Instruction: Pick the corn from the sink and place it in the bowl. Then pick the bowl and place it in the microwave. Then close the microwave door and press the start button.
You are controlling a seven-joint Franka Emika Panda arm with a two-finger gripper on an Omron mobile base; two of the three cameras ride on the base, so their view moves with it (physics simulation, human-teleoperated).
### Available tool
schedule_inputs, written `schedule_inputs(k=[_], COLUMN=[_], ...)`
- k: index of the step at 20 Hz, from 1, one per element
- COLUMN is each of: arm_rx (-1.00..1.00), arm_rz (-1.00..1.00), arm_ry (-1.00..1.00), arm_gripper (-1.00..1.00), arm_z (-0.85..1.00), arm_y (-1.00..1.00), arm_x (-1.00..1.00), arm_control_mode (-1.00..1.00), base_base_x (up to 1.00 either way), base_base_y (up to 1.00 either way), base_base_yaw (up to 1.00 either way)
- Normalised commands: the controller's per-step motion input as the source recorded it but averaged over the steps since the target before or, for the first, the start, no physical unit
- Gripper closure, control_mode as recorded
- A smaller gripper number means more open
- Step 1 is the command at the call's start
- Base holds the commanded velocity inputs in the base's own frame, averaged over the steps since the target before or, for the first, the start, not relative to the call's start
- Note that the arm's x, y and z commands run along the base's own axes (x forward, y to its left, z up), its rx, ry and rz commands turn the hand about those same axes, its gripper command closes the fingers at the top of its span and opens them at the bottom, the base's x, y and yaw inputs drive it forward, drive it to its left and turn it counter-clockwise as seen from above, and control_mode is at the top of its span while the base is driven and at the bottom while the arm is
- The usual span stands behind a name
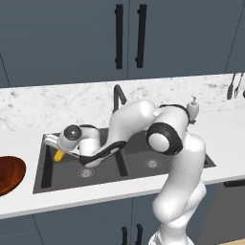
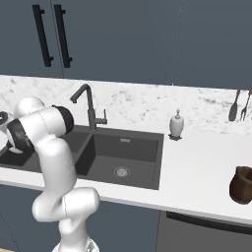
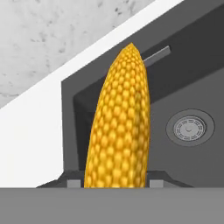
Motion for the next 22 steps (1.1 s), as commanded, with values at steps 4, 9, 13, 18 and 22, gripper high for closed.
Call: schedule_inputs(k=[4, 9, 13, 18, 22], arm_rx=[0.15, 0.15, 0.08, 0.01, 0.00], arm_rz=[0.12, 0.14, 0.14, 0.10, 0.06], arm_ry=[0.00, -0.01, -0.01, 0.02, 0.01], arm_gripper=[1.00, 1.00, 1.00, 1.00, 1.00], arm_z=[1.00, 1.00, 1.00, 0.99, 1.00], arm_y=[0.40, 0.27, 0.30, 0.27, 0.27], arm_x=[-0.56, -0.52, -0.63, -0.61, -0.34], arm_control_mode=[-1.00, -1.00, -1.00, -1.00, -1.00], base_base_x=[0.00, 0.00, 0.00, 0.00, 0.00], base_base_y=[0.00, 0.00, 0.00, 0.00, 0.00], base_base_yaw=[0.00, 0.00, 0.00, 0.00, 0.00])
